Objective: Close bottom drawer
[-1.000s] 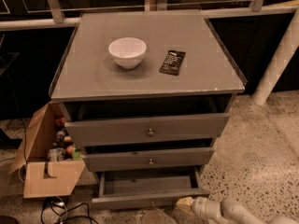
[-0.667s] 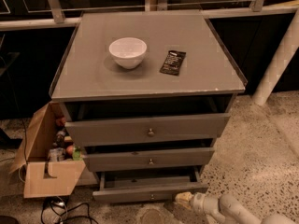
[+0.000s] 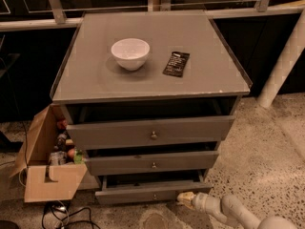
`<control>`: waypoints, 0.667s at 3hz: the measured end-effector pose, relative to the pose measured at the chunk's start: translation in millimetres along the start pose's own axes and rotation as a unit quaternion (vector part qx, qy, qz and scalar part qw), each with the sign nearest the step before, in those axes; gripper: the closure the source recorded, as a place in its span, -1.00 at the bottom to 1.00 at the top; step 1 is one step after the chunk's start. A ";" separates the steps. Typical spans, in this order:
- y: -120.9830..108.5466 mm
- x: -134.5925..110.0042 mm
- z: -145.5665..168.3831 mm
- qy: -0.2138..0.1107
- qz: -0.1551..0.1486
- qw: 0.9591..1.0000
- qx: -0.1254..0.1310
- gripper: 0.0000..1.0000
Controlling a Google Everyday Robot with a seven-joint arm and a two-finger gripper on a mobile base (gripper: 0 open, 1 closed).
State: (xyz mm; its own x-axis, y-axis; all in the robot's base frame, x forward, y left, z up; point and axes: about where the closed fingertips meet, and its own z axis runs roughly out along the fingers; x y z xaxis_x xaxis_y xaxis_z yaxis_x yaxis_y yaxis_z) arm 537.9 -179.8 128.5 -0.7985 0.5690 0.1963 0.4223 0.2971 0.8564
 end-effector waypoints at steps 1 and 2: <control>6.4 -4.7 4.9 -0.011 0.006 1.000 -0.011 1.00; 14.7 -10.3 11.1 -0.018 0.009 1.000 -0.020 1.00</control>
Offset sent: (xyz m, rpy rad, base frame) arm 0.0756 0.0124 0.0226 0.0633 -0.0765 -0.1436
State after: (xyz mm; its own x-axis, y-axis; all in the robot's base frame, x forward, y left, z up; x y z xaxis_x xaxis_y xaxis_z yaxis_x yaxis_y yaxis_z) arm 557.1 -172.9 133.8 -0.7742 0.6021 0.1952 0.4183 0.2552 0.8717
